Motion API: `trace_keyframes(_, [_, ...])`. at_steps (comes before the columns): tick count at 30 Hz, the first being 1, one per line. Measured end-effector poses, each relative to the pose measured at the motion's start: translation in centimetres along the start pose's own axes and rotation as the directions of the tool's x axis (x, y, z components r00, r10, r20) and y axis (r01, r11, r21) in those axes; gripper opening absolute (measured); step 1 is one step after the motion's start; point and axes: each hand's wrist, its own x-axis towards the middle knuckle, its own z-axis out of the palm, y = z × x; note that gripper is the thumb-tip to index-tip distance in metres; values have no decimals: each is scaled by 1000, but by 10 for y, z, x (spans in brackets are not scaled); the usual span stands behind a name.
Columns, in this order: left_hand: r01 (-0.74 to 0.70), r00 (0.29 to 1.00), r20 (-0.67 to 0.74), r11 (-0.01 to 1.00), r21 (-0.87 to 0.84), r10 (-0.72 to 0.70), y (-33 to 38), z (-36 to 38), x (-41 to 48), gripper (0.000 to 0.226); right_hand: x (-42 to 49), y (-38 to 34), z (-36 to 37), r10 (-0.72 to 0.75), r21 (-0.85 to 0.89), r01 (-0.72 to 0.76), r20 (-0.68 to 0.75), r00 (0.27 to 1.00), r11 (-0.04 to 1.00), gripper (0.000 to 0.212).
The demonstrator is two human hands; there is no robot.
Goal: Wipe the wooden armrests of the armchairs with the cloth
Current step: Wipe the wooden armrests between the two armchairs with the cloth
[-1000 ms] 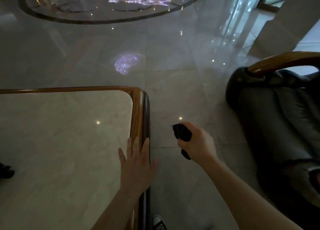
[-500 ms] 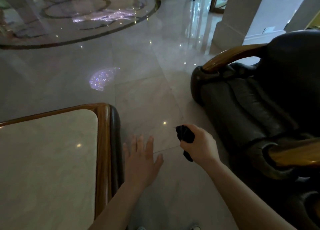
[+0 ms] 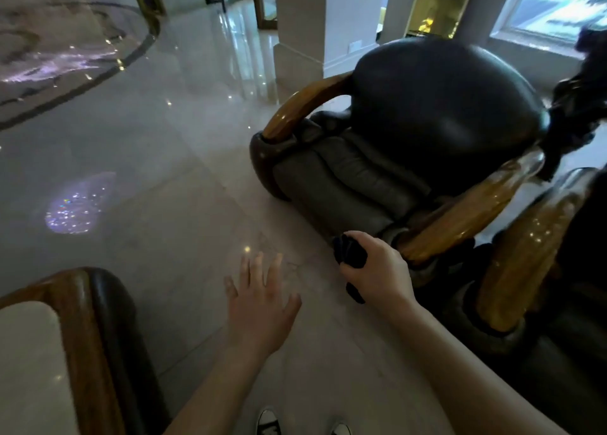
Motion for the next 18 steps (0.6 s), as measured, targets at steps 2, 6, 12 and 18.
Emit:
trace_keyframes(2, [-54,998,23,998,-12,55,11,3,15,73,0,11,-7,44,-7,-44,-38,998,999,54])
trace_keyframes(6, [-173,983,56,983,-56,176,28,10,45,71,2,28,-15,137,-41,-142,-113,984,989,56])
trace_keyframes(12, [-354,929,102,934,-49,357,43,26,95,76,7,38,-23,281,-49,-302,-253,926,952,56])
trace_keyframes(18, [-497,857,104,863,-88,504,82,38,135,74,2,48,-45,361,8,-384,-357,862,923,54])
